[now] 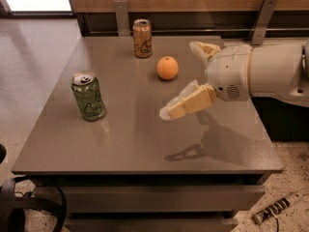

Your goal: Knock green can over

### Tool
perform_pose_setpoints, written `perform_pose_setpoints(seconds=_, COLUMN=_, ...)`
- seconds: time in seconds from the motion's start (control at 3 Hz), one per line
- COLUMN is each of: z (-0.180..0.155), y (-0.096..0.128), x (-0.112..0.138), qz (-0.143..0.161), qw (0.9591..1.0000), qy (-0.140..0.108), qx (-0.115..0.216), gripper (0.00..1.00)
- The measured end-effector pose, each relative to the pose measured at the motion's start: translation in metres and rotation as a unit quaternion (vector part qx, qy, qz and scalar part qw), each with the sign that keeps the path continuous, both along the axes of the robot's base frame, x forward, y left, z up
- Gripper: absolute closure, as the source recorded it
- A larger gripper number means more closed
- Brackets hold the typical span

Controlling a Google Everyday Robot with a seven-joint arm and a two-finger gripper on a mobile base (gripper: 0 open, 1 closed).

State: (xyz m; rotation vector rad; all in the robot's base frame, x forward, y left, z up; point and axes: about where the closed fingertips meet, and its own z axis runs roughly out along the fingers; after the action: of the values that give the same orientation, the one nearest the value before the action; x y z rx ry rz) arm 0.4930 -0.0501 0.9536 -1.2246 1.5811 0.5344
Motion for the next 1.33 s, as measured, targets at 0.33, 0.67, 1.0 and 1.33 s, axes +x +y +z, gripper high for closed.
perform_pose_setpoints(seconds=0.33, z=-0.006, y=0.015, x=0.001, qz=0.005, qw=1.0000, qy=0.006, qx=0.001, gripper=0.00)
perform_pose_setpoints(seconds=0.67, z=-0.015, y=0.053, x=0.007, qz=0.011, qw=0.9992, qy=0.012, qx=0.036, gripper=0.00)
perform_pose_setpoints(seconds=1.0, z=-0.022, y=0.106, x=0.022, qz=0.030, qw=0.9954, qy=0.008, qx=0.091, gripper=0.00)
perform_pose_setpoints(seconds=1.33, z=-0.031, y=0.144, x=0.032, qz=0.049, qw=0.9924, qy=0.009, qx=0.113, gripper=0.00)
